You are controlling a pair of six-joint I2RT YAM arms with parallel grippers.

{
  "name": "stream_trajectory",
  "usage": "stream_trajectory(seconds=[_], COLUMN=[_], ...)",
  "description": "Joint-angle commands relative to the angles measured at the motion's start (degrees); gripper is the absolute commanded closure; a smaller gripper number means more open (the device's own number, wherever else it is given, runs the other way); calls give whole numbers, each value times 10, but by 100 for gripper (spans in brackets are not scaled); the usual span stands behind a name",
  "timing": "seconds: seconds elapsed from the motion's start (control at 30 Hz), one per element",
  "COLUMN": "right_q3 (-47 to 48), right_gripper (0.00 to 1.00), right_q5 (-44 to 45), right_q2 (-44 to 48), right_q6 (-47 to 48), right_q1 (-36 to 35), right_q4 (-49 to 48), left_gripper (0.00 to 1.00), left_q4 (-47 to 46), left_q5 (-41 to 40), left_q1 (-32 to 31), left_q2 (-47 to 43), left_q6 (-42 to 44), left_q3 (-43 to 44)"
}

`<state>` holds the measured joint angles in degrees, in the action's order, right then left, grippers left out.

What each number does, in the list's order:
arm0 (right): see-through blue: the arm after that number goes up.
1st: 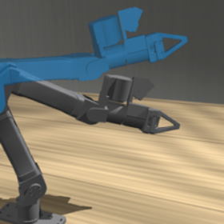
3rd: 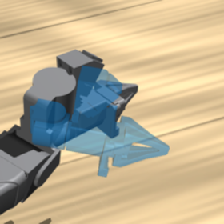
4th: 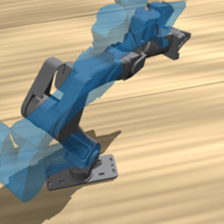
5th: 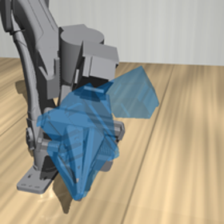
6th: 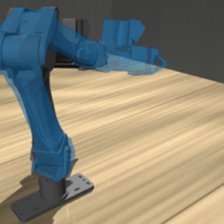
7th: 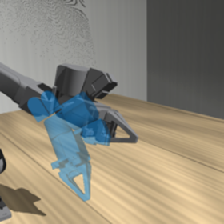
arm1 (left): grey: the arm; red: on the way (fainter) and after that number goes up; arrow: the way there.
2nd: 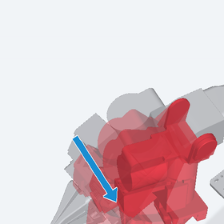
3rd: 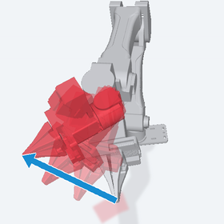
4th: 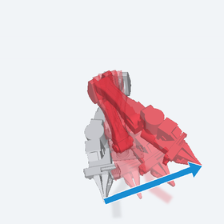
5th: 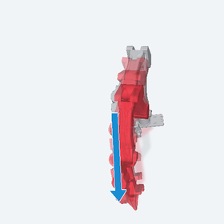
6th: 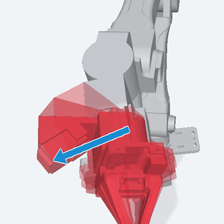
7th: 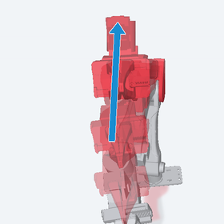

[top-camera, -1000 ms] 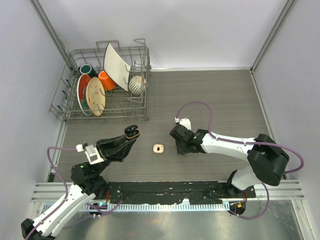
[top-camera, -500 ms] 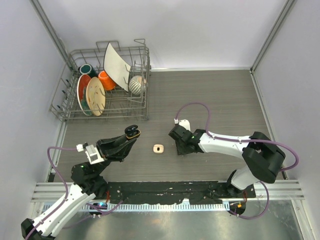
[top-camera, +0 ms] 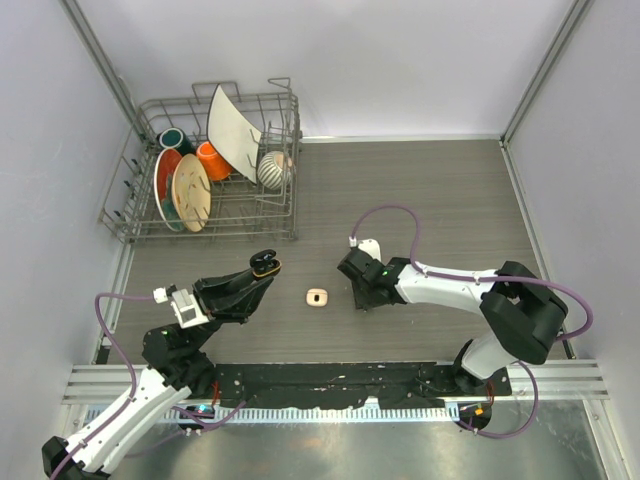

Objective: Insert the wireless bluetooth earbuds into the charging case
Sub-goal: Pick up the earbud from the center of the board.

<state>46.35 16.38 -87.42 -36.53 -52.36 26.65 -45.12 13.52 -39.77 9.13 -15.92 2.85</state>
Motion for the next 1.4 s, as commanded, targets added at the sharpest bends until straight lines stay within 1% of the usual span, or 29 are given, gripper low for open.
stream_trajectory(seconds=[0.0, 0.13, 0.4, 0.7, 0.87, 0.9, 1.03, 1.17, 1.27, 1.37], right_q3=[10, 10, 5, 3, 7, 8, 10, 18, 25, 38], right_gripper=[65, 63, 63, 67, 73, 77, 84, 91, 96, 96], right_q5=[4, 1, 7, 15, 13, 13, 16, 22, 32, 43], right_q2=[-6, -6, -5, 4, 0, 0, 8, 37, 78, 126], right_q6=[-12, -29, -85, -85, -82, -82, -72, -47, -18, 15], right_q1=[5, 8, 8, 8, 7, 6, 7, 7, 5, 5], right_q4=[-18, -15, 0, 11, 12, 13, 11, -1, -16, -34], left_gripper=[100, 100, 100, 100, 100, 100, 100, 100, 100, 100], left_q4=[-19, -19, -17, -19, -19, -19, -19, -19, -17, -18], left_q5=[-2, -2, -2, -2, -2, -2, -3, -4, -6, -18], left_q1=[-2, -2, -2, -2, -2, -2, -2, -2, -2, -2], left_q2=[5, 5, 5, 1, 1, 1, 0, 0, 1, 1], left_q6=[6, 6, 6, 5, 4, 5, 5, 5, 5, 5], left_q3=[8, 8, 7, 4, 5, 5, 5, 5, 6, 3])
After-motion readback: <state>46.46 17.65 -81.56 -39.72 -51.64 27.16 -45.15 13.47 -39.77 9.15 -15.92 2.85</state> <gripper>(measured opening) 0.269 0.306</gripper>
